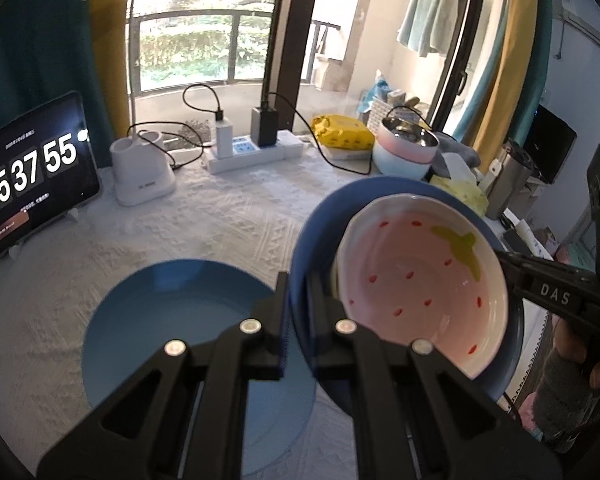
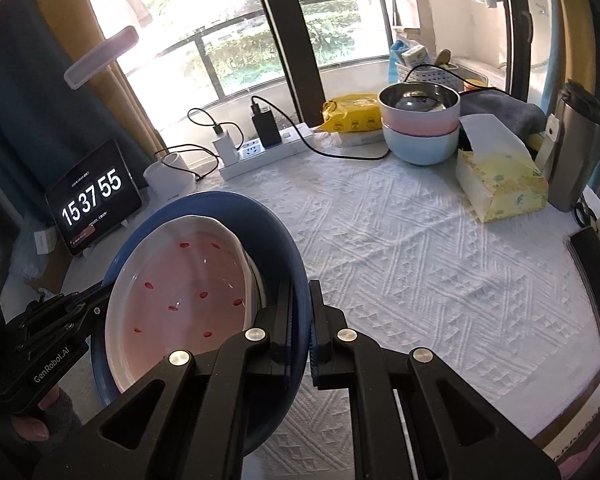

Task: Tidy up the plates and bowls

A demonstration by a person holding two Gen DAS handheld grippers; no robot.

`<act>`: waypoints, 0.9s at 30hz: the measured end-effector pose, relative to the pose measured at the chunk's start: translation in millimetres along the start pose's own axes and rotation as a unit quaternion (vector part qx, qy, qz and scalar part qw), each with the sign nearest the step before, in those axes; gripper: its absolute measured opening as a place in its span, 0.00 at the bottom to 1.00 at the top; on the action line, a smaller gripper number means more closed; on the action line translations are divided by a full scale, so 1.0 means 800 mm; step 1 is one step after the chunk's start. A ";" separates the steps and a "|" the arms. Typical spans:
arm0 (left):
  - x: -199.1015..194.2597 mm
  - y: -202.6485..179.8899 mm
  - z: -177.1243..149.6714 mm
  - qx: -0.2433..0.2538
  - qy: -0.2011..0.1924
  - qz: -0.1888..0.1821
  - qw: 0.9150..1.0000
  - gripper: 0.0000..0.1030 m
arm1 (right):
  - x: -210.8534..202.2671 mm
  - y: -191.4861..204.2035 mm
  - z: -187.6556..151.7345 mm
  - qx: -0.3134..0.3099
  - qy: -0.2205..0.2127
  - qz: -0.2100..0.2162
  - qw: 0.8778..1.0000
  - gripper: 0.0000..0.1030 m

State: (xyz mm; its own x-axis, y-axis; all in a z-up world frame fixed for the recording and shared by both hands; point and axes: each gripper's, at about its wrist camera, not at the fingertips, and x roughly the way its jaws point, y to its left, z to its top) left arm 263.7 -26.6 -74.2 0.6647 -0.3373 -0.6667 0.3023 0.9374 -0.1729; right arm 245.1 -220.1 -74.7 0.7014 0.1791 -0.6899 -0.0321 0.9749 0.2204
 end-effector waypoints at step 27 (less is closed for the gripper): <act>-0.027 0.096 -0.018 -0.056 -0.010 0.037 0.998 0.05 | 0.047 0.093 0.007 -0.051 0.023 0.029 0.998 0.08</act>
State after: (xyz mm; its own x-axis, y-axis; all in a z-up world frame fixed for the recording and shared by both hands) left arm 263.2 54.2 -83.4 0.6961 -0.2682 -0.6659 0.1742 0.9630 -0.2057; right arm 272.9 -142.0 -80.3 0.6632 0.2388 -0.7094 -0.1455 0.9708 0.1907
